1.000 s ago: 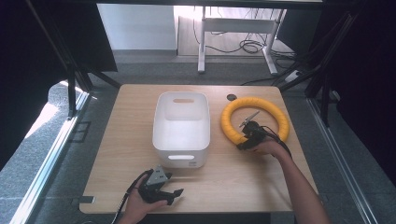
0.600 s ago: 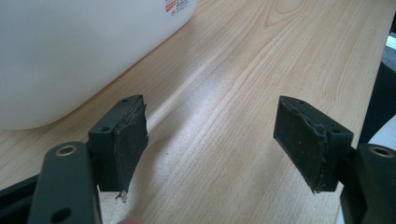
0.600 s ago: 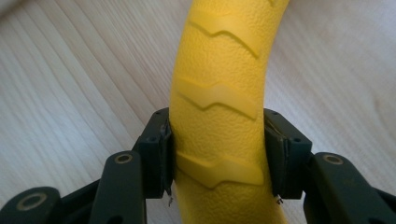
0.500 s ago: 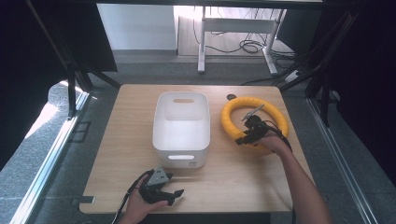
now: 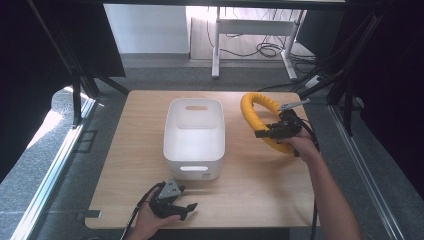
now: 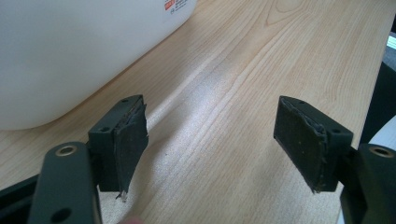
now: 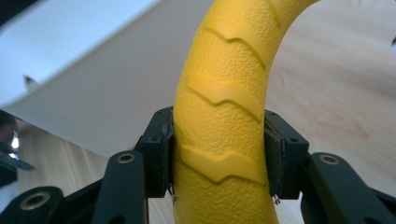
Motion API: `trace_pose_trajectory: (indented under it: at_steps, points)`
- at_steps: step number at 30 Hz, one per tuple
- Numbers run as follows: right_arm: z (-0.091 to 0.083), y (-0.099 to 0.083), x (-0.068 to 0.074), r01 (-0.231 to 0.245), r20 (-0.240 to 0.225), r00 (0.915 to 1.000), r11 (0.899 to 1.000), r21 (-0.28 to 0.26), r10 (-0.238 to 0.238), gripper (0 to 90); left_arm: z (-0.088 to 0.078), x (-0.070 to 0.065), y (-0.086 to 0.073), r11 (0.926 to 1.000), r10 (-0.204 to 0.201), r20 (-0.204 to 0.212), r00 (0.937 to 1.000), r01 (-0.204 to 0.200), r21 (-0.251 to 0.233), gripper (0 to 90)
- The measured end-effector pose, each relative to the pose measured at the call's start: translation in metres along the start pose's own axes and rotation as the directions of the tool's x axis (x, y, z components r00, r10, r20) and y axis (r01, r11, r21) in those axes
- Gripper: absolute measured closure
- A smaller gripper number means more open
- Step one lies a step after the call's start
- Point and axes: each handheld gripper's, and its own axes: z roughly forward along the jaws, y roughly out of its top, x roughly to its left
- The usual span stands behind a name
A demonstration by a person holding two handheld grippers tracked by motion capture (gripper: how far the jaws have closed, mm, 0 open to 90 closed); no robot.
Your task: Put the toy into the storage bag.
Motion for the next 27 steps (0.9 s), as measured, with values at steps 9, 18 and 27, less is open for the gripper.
trace_pose_trajectory:
  at_steps: [9, 18, 27]
  points:
    - [-0.02, 0.009, 0.012, 0.019, -0.025, 0.9994, 0.993, -0.115, -0.022, 52.0, 0.0, 0.0, 0.0, 1.0, -0.003, -0.001, 1.0, 0.003, -0.001, 26.0]
    - [-0.037, 0.018, 0.033, 0.069, -0.033, 0.9966, 0.981, -0.181, -0.076, 51.9, 0.002, -0.001, 0.0, 1.0, 0.001, 0.002, 1.0, -0.001, 0.006, 26.0]
    - [-0.041, 0.023, 0.054, 0.109, -0.069, 0.9894, 0.968, -0.226, -0.128, 51.9, 0.003, -0.002, 0.0, 1.0, 0.002, 0.004, 1.0, -0.002, 0.004, 26.0]
